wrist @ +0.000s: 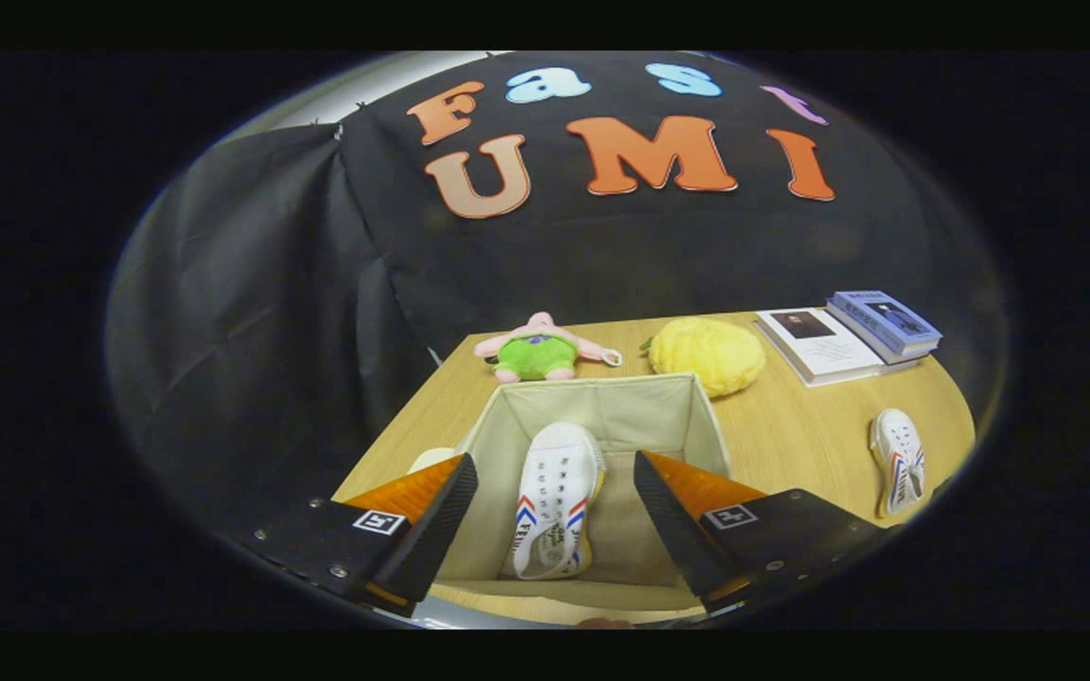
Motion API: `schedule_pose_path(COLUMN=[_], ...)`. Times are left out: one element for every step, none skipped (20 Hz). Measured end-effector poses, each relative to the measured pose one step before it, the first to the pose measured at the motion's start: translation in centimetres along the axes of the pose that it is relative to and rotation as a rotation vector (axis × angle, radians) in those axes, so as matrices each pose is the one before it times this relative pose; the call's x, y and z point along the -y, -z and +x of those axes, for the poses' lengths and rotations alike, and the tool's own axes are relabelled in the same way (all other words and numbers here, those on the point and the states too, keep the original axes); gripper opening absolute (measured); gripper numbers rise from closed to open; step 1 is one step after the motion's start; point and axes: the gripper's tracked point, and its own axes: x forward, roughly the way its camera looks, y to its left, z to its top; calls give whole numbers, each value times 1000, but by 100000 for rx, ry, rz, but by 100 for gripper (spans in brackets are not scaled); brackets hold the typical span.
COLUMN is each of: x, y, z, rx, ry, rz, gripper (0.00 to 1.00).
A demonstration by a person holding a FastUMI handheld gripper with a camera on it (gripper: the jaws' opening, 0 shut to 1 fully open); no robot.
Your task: Open the storage box then place both shoes into the box .Put the left shoe in first, then the right shoe, with the right side of both shoes facing outward in a uniform manner.
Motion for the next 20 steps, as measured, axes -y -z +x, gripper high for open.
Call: schedule_pose_path(x=[805, 939, 993, 1007, 1106, 1244, 1212, 1300, 1261, 1089, 1169, 1343, 1593, 1536, 1373, 1614, 1643, 1565, 1423, 1488], y=[-697, -569, -600, -501, -567, -448, -359, -72, -160, -278, -208, -75, -148, -86, 52, -55, 114, 205, 284, 338], z=[-224, -230, -227, -113, -167, -222, -84, -70, -130, -166, -130, -79, -31, -82, 6, -48, 27, 107, 132, 183], rx=[1340, 1368, 1340, 1484, 1367, 1099, 742, 289, 442, 667, 591, 739, 981, 710, 312, 238, 188, -331, -391, -503], ry=[731, 1021, 1193, 1026, 1398, 1737, 1490, 1817, 1761, 1202, 1317, 2128, 3013, 2407, 1854, 2013, 2252, 2307, 1652, 1901], rz=[138, 169, 299, 225, -96, -125, 308, 402, 342, 492, 542, 43, -500, -56, 561, 960, 900, 756, 339, -36], gripper=[98, 99, 98, 98, 98, 98, 99, 98, 98, 99, 98, 98, 98, 99, 99, 98, 98, 98, 99, 98])
